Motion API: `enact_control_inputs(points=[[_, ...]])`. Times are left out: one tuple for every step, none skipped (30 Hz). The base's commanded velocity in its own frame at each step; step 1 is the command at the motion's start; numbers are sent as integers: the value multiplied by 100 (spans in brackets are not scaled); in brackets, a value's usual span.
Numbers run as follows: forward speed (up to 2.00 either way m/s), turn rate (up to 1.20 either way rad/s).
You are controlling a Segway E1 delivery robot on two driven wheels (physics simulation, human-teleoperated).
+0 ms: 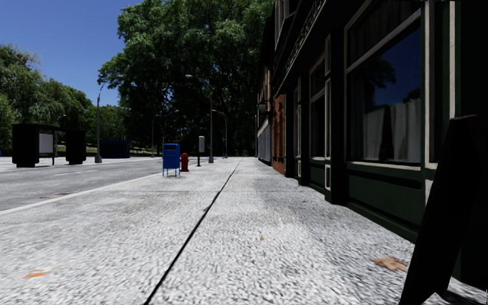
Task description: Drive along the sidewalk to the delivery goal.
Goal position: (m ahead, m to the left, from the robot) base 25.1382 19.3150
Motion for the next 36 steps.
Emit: enact_control_inputs(points=[[200, 0], [200, 0], [200, 0], [200, 0], [200, 0], [200, 0], [200, 0], [200, 0], [200, 0], [200, 0], [200, 0], [200, 0], [200, 0], [200, 0], [200, 0], [200, 0], [200, 0], [200, 0], [200, 0], [200, 0], [200, 0], [200, 0], [200, 0], [200, 0], [200, 0], [200, 0], [200, 0], [200, 0], [200, 0], [200, 0], [200, 0], [200, 0], [200, 0], [200, 0], [200, 0], [200, 0]])
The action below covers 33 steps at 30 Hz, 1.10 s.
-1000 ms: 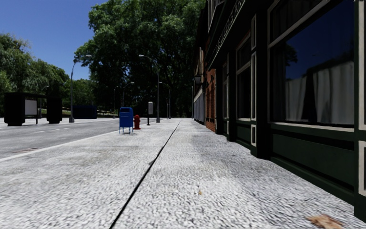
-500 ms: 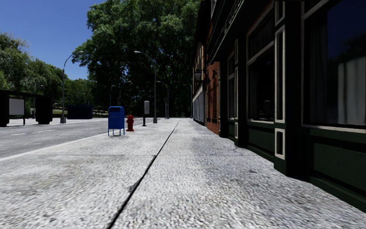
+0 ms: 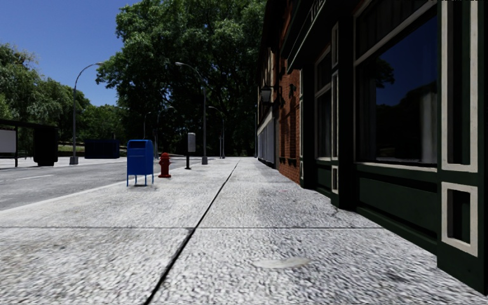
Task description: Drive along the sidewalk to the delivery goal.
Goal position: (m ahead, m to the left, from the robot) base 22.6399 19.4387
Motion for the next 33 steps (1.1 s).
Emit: enact_control_inputs(points=[[200, 0], [200, 0], [200, 0], [200, 0], [200, 0], [200, 0], [200, 0], [200, 0], [200, 0], [200, 0], [200, 0], [200, 0], [200, 0], [200, 0], [200, 0], [200, 0], [200, 0], [200, 0], [200, 0], [200, 0], [200, 0], [200, 0], [200, 0], [200, 0], [200, 0], [200, 0], [200, 0], [200, 0], [200, 0], [200, 0], [200, 0], [200, 0], [200, 0]])
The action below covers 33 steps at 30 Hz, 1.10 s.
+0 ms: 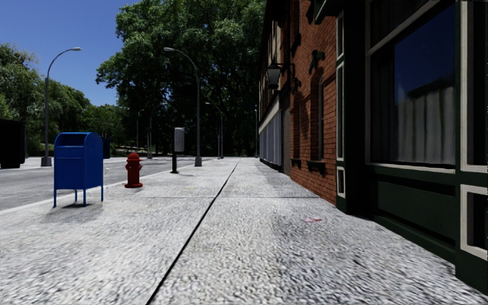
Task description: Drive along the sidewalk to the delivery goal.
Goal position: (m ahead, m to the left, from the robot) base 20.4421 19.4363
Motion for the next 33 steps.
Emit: enact_control_inputs(points=[[200, 0], [200, 0], [200, 0], [200, 0], [200, 0], [200, 0], [200, 0], [200, 0], [200, 0], [200, 0], [200, 0], [200, 0], [200, 0], [200, 0], [200, 0], [200, 0], [200, 0], [200, 0], [200, 0], [200, 0], [200, 0], [200, 0], [200, 0], [200, 0], [200, 0], [200, 0], [200, 0], [200, 0], [200, 0], [200, 0], [200, 0], [200, 0], [200, 0]])
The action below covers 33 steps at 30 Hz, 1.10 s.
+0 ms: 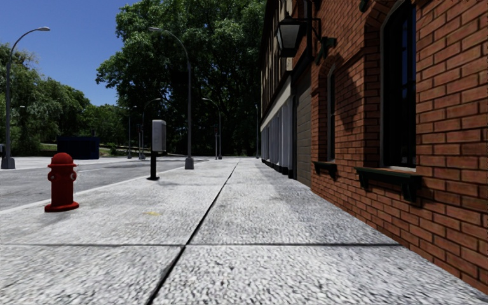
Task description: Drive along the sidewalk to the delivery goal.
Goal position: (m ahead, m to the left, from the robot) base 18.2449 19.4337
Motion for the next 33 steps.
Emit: enact_control_inputs(points=[[200, 0], [200, 0], [200, 0], [200, 0], [200, 0], [200, 0], [200, 0], [200, 0], [200, 0], [200, 0], [200, 0], [200, 0], [200, 0], [200, 0], [200, 0], [200, 0], [200, 0], [200, 0], [200, 0], [200, 0], [200, 0], [200, 0], [200, 0], [200, 0], [200, 0], [200, 0], [200, 0], [200, 0], [200, 0], [200, 0], [200, 0], [200, 0], [200, 0]])
